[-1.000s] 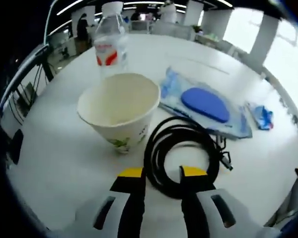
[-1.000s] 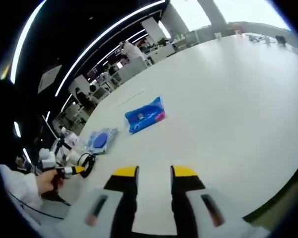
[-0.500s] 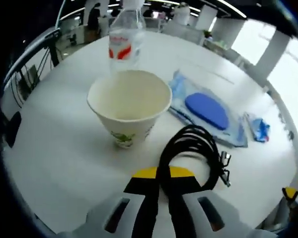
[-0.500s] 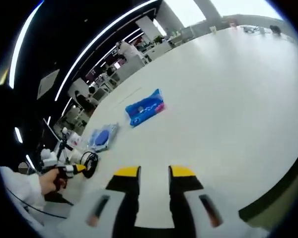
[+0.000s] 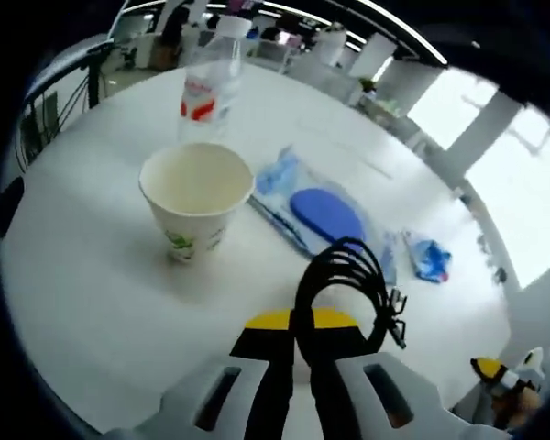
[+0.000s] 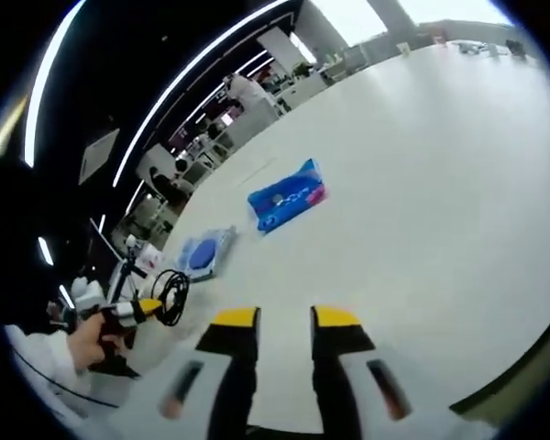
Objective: Arrange the tabletop items into an orderly group along one side of the table until the central work area is clear of visible clutter.
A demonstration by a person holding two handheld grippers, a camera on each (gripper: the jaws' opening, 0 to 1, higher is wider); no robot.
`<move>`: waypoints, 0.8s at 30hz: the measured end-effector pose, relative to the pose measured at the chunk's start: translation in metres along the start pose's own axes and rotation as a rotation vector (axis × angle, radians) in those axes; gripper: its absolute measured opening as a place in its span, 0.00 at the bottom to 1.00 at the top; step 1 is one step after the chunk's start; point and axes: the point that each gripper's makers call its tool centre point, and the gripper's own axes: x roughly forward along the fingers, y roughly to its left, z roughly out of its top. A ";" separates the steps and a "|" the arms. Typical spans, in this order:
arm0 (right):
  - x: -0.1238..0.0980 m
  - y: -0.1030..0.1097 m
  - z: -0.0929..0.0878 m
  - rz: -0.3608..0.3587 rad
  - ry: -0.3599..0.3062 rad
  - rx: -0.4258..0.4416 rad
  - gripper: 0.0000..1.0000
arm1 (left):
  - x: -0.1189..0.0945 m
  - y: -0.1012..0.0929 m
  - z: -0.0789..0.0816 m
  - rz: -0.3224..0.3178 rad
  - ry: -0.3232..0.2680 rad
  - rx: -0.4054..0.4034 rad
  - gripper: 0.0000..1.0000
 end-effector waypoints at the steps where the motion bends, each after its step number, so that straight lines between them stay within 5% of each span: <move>1: 0.001 0.001 0.000 0.004 0.001 0.000 0.20 | -0.001 -0.002 0.001 -0.005 -0.004 -0.002 0.00; 11: 0.020 0.037 0.004 0.113 0.009 -0.003 0.28 | -0.014 -0.028 0.009 -0.066 -0.027 -0.018 0.00; 24: 0.048 0.102 0.005 0.284 0.027 0.044 0.39 | -0.014 -0.053 0.000 -0.129 -0.004 -0.048 0.00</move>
